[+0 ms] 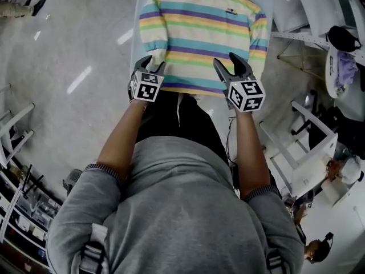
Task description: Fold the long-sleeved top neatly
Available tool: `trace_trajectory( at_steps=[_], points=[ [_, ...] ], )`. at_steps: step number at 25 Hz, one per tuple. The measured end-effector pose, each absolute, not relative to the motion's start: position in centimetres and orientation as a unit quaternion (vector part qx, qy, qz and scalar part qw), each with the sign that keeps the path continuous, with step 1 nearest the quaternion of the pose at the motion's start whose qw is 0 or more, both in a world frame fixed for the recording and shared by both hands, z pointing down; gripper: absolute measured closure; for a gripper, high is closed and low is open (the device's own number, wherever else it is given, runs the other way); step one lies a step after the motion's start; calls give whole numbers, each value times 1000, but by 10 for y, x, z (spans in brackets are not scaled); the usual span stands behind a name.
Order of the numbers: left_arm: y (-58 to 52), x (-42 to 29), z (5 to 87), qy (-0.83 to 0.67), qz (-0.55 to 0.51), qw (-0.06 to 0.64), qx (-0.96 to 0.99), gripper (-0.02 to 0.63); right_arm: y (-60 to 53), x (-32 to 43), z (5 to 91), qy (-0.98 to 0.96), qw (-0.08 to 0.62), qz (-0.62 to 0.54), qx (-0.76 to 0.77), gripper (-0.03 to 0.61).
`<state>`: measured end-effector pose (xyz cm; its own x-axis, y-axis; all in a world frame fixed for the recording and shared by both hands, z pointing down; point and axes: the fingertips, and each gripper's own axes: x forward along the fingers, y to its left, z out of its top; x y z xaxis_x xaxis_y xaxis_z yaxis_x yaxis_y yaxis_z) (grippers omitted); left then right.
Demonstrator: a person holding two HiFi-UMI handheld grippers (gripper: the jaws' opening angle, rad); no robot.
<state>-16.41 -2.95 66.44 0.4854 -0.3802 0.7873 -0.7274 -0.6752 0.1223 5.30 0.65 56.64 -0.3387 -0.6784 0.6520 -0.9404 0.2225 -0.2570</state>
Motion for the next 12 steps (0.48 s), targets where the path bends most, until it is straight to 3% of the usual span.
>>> trace_trajectory(
  at_steps=[2,4,6,12],
  points=[
    [-35,-172,677,-367,390,227,814,401,11,53,571,-756,209,319,531,305],
    [-39,-181,684,-391,396,229,799,521,16,54,575,-759,212,320,526,305],
    [-40,-189,687,-403,398,230,791,572,21,58,577,-760,215,322,522,305],
    [-55,-218,650,-429,349,275,787,581,27,67,572,-762,217,323,517,308]
  ],
)
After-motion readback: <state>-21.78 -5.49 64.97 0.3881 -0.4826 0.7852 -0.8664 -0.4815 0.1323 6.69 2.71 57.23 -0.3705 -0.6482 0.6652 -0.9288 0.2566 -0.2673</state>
